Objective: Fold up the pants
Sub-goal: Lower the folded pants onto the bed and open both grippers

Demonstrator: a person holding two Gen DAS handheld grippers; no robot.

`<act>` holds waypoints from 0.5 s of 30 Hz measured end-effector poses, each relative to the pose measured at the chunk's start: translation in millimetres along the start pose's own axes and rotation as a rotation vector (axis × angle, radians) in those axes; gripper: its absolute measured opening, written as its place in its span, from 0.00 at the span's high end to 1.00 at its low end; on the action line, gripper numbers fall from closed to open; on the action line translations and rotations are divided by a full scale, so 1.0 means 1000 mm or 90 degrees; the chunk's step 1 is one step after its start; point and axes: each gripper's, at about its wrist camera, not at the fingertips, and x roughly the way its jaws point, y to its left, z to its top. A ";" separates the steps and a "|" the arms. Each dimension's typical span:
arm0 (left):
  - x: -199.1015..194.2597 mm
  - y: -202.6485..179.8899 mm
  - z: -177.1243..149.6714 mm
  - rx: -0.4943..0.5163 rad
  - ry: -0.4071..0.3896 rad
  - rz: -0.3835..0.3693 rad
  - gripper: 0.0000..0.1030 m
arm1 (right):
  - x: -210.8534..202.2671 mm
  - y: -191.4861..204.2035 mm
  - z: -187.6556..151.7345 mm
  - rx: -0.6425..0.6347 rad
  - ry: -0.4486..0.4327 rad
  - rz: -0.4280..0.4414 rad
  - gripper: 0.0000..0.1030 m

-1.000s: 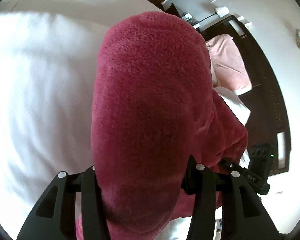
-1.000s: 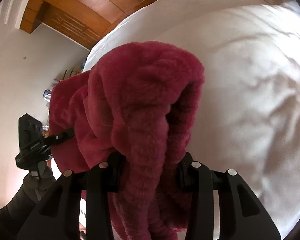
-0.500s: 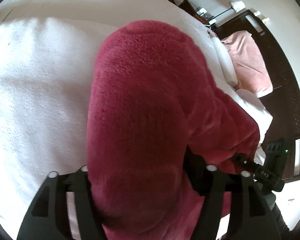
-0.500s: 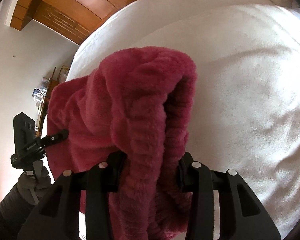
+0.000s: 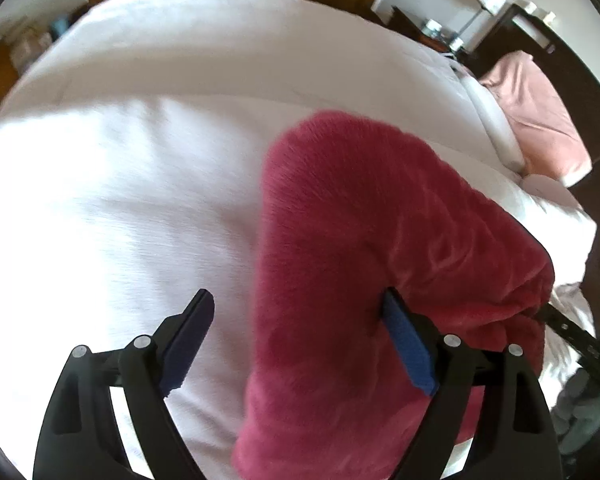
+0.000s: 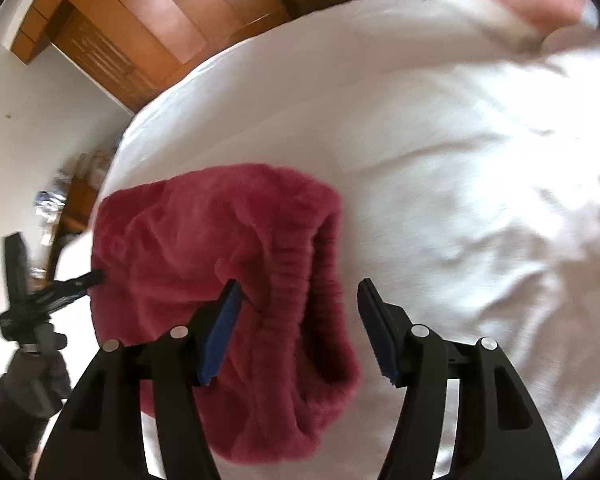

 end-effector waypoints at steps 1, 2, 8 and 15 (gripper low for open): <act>-0.006 -0.001 -0.002 0.002 -0.005 0.008 0.18 | -0.006 0.004 0.001 -0.006 -0.007 -0.004 0.40; -0.013 -0.002 -0.004 0.007 -0.011 0.013 0.17 | -0.014 0.005 -0.002 -0.014 -0.014 -0.005 0.40; -0.057 -0.020 -0.026 0.066 -0.058 0.036 0.07 | -0.051 0.037 -0.030 -0.047 -0.051 0.003 0.32; -0.106 -0.053 -0.050 0.141 -0.106 0.048 0.07 | -0.085 0.071 -0.057 -0.070 -0.089 -0.007 0.21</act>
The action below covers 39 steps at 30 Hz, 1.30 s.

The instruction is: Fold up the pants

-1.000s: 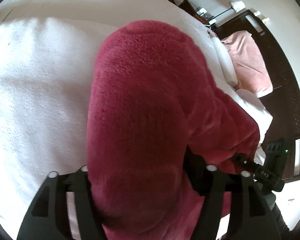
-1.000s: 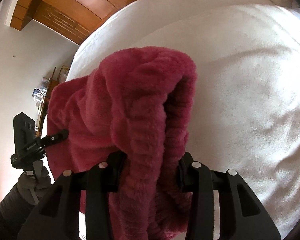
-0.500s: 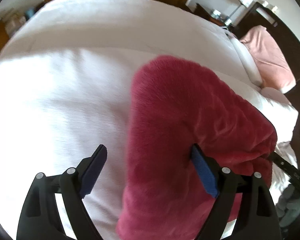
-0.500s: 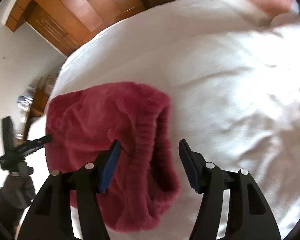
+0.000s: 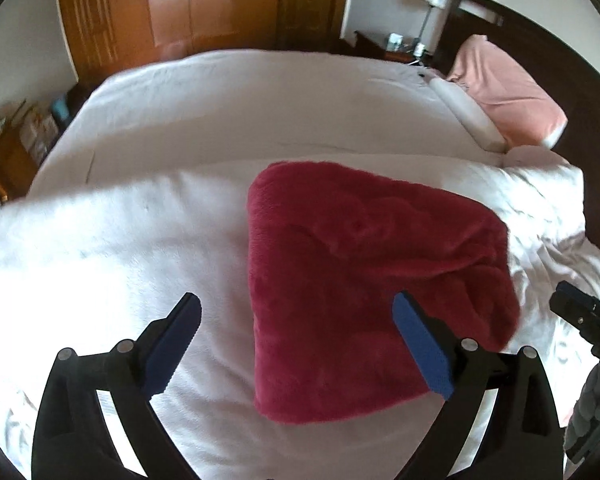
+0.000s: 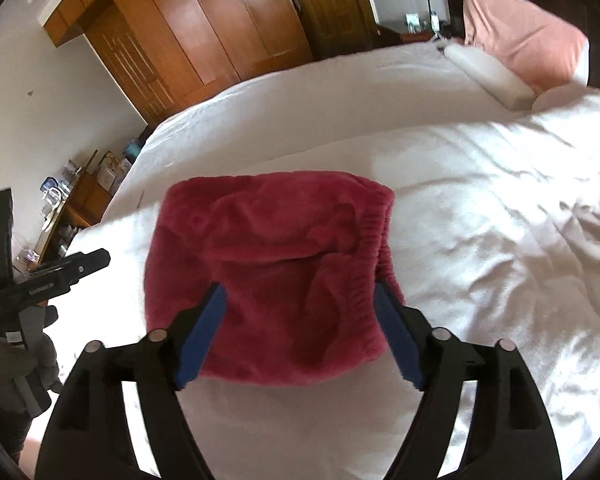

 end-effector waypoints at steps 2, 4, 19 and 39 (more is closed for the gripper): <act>-0.017 -0.007 -0.004 0.019 -0.018 0.006 0.06 | -0.006 0.013 -0.006 -0.012 -0.008 -0.005 0.17; -0.030 -0.015 -0.006 0.038 -0.033 0.016 0.06 | -0.015 0.023 -0.009 -0.020 -0.012 -0.011 0.17; -0.090 -0.048 -0.010 0.082 -0.112 0.121 0.05 | -0.056 0.079 -0.028 -0.098 -0.048 -0.051 0.16; -0.098 -0.063 -0.019 0.107 -0.112 0.097 0.05 | -0.068 0.084 -0.035 -0.121 -0.058 -0.069 0.16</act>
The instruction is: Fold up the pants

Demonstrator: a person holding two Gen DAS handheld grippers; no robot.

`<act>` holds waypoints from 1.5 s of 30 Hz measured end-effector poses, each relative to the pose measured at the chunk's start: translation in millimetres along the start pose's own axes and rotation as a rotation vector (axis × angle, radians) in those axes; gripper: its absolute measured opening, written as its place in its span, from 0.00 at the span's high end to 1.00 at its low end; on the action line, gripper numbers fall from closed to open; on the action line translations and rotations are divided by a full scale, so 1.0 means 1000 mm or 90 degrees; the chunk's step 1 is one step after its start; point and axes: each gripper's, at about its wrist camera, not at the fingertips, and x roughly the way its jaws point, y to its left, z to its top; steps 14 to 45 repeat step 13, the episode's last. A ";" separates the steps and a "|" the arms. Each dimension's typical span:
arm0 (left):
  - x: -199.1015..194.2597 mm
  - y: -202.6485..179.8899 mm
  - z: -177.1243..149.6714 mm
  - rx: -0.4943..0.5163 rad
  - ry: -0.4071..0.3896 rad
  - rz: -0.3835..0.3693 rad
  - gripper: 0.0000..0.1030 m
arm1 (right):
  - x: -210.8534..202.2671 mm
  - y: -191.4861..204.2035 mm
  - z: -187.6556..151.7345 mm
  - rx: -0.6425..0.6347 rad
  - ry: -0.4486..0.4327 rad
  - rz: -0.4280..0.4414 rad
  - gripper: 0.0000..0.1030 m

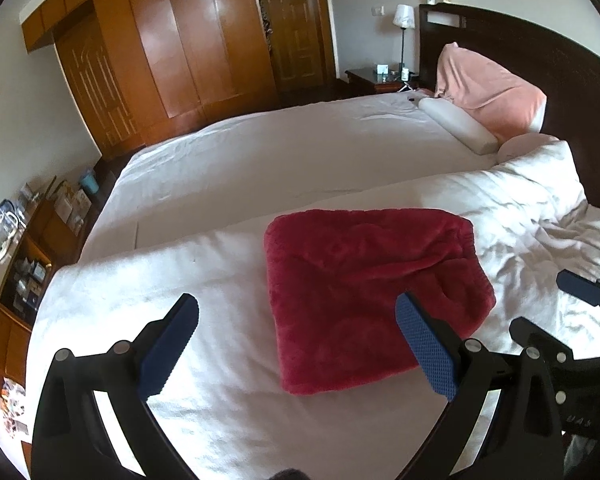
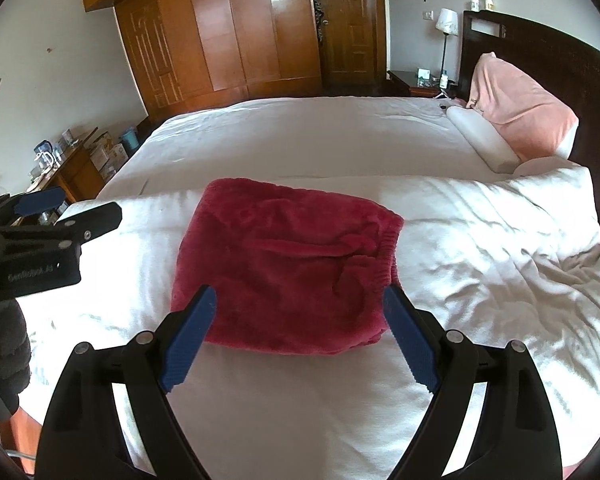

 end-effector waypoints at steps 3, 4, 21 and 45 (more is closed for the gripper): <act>0.000 -0.003 -0.001 0.009 -0.004 0.002 0.05 | 0.001 -0.001 0.000 0.005 0.001 -0.005 0.16; 0.000 -0.003 -0.001 0.011 -0.004 0.001 0.05 | 0.001 -0.001 0.000 0.006 0.001 -0.007 0.16; 0.002 0.001 -0.007 0.012 0.007 -0.003 0.05 | 0.003 0.004 -0.002 0.012 0.010 -0.012 0.16; 0.002 0.001 -0.007 0.012 0.007 -0.003 0.05 | 0.003 0.004 -0.002 0.012 0.010 -0.012 0.16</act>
